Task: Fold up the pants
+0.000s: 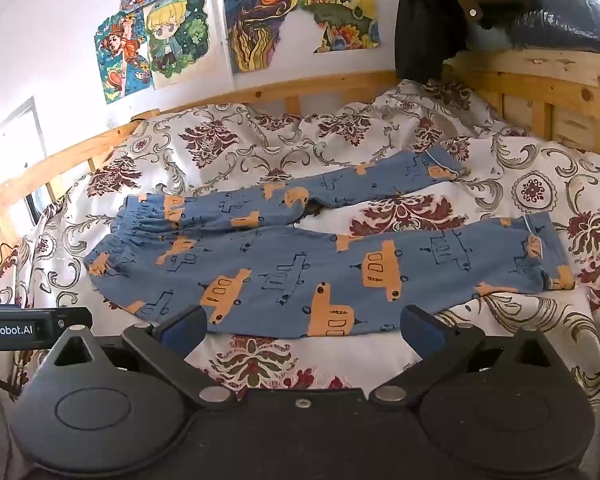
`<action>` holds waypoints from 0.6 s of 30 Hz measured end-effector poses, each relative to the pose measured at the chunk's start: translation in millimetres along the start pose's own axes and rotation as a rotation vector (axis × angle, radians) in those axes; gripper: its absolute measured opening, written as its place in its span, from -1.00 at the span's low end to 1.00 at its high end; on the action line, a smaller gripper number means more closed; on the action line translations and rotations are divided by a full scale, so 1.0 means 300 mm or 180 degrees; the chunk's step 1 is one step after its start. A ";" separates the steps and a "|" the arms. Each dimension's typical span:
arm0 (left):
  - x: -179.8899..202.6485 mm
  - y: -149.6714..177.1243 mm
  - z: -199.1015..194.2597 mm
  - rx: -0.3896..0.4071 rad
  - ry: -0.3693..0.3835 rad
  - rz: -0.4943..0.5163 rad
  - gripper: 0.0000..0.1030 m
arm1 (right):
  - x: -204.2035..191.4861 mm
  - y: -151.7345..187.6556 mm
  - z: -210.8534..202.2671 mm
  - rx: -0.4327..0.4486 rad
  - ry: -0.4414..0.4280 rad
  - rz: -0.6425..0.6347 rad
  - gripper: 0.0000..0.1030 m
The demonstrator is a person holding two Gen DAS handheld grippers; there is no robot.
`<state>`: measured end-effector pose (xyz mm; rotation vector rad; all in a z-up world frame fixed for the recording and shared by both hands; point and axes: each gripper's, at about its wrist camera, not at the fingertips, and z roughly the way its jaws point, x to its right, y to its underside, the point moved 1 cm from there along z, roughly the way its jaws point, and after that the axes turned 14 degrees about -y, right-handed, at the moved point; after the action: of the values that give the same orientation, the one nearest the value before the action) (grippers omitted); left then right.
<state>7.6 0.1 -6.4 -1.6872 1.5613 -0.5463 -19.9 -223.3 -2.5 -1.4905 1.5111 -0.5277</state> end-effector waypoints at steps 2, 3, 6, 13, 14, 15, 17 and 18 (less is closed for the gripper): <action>0.000 0.000 0.000 0.0001 -0.0001 -0.0001 0.99 | 0.001 0.000 0.001 -0.0001 -0.0002 0.0003 0.99; 0.000 0.000 0.000 0.0000 0.0000 -0.0002 0.99 | 0.001 0.000 0.001 -0.0002 -0.0002 0.0003 0.99; -0.002 0.000 -0.002 -0.0002 -0.0002 -0.0005 0.99 | 0.002 0.000 0.001 -0.0001 -0.0002 0.0006 0.99; -0.001 0.000 -0.002 -0.0002 0.0001 0.0003 0.99 | 0.005 0.000 0.003 -0.0005 -0.0002 0.0013 0.99; -0.002 0.001 -0.003 0.0000 -0.0001 0.0003 0.99 | 0.005 0.000 0.003 -0.0006 -0.0003 0.0013 0.99; 0.000 0.000 0.000 -0.0013 -0.0002 0.0003 0.99 | 0.005 0.000 0.003 -0.0006 -0.0004 0.0012 0.99; 0.000 0.000 0.001 -0.0017 -0.0004 0.0002 0.99 | 0.005 0.000 0.004 -0.0008 -0.0002 0.0016 0.99; -0.001 0.000 0.000 -0.0019 -0.0005 0.0001 0.99 | 0.005 0.001 0.004 -0.0007 -0.0003 0.0013 0.99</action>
<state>7.6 0.2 -6.5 -1.6915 1.5636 -0.5406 -18.9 -224.4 -3.6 -1.4889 1.5142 -0.5231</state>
